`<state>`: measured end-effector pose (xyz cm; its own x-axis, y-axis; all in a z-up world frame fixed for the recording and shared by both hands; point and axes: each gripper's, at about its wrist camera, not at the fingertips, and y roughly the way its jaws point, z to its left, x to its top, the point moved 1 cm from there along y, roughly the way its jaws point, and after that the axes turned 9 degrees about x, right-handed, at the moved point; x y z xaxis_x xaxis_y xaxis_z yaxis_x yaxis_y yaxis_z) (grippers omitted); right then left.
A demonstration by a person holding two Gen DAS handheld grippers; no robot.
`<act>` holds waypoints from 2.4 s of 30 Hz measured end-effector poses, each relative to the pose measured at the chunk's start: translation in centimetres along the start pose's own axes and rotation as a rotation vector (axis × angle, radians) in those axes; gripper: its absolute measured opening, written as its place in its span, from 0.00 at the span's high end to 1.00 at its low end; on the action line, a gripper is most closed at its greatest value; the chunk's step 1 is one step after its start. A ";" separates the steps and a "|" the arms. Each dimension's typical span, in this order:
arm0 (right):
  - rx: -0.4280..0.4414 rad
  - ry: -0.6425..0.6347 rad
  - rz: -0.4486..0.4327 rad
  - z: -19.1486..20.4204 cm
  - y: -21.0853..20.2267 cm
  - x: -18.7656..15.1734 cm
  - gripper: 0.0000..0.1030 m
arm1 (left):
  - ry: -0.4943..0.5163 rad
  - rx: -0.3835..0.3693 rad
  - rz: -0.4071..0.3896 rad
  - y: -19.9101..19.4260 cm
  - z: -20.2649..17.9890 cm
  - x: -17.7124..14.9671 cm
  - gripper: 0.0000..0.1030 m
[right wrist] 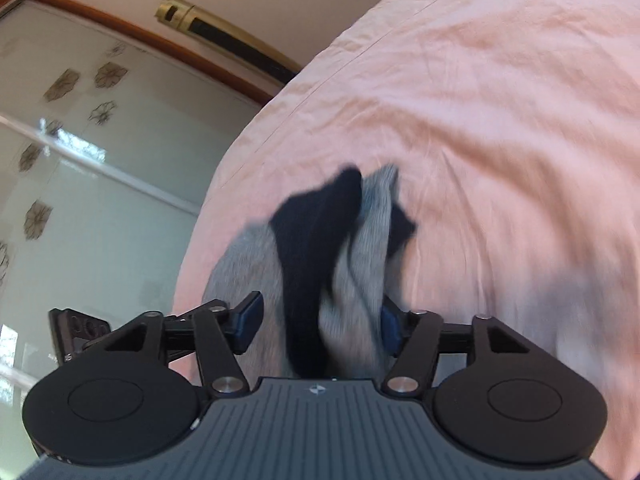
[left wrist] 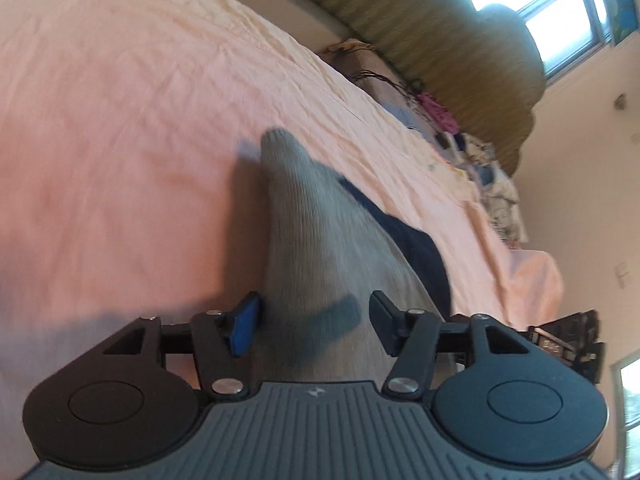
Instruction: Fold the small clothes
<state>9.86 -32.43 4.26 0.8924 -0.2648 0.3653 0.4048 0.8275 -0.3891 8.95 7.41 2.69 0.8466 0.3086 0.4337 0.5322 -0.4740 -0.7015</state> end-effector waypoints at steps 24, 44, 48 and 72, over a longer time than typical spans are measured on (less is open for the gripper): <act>-0.035 -0.141 -0.124 5.8 -6.5 -5.7 0.45 | 0.515 0.289 -0.332 -4.9 -9.6 -7.7 0.42; -0.081 -0.165 -0.062 6.5 -0.6 -5.1 0.29 | 0.651 0.400 -0.348 3.5 -11.0 -9.7 0.37; -0.083 -0.094 -0.091 2.7 -1.2 -5.4 0.59 | 0.665 0.406 -0.349 3.2 -11.1 -10.1 0.37; -0.206 -0.120 -0.061 5.9 -8.0 -12.8 0.23 | 0.124 0.214 -0.123 -6.8 -0.9 -12.8 0.37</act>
<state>-5.97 -32.76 7.67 0.8401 -0.2404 0.4863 0.5003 0.6899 -0.5232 -5.56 5.94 2.43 0.7778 0.2435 0.5794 0.6275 -0.2501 -0.7373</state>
